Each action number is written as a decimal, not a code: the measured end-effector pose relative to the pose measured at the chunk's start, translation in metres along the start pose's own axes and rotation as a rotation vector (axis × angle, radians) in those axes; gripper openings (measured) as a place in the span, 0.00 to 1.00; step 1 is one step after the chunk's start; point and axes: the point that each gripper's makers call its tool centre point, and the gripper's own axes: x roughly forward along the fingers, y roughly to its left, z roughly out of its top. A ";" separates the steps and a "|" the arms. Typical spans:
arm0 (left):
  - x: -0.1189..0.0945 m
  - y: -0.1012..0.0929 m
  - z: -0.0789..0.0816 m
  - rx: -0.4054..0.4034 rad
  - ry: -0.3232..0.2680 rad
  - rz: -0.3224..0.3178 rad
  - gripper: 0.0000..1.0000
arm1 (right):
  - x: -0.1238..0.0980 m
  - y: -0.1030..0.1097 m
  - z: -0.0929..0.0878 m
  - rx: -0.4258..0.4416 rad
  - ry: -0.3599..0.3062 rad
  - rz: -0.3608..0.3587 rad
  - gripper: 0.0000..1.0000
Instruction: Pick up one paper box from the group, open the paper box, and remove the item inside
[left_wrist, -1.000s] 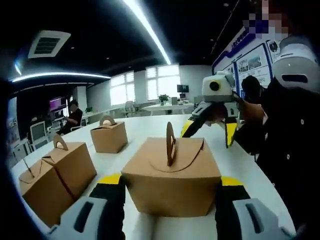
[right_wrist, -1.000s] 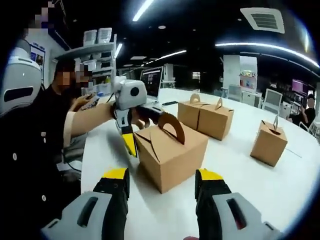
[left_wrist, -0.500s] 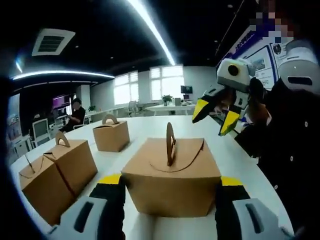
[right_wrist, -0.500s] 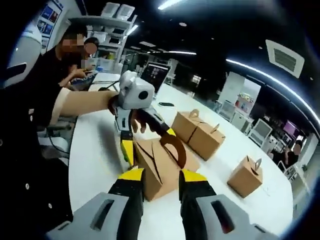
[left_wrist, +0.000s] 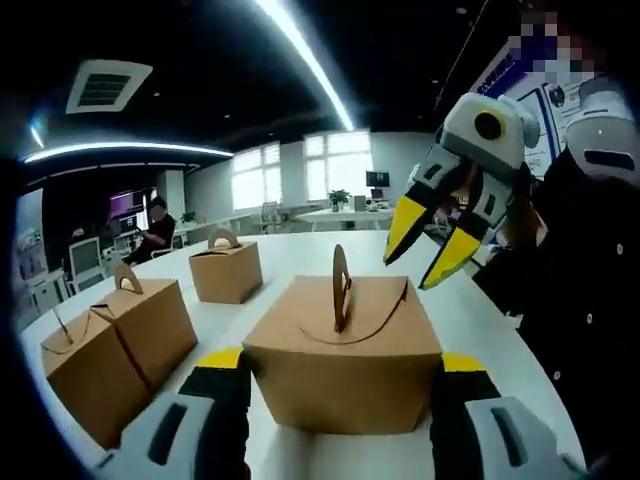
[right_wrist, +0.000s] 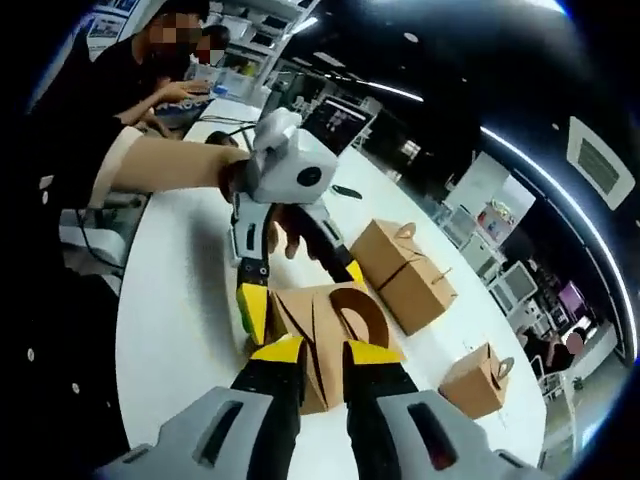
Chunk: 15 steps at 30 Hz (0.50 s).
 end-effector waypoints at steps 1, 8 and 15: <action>0.000 0.000 0.000 -0.002 0.000 0.001 0.73 | 0.001 0.000 -0.001 -0.007 0.007 -0.002 0.16; -0.002 -0.002 0.000 0.000 0.007 0.005 0.73 | 0.007 -0.001 -0.008 -0.058 0.070 -0.022 0.14; -0.003 -0.002 0.000 -0.018 0.010 0.010 0.73 | 0.008 0.002 -0.008 -0.109 0.082 -0.024 0.07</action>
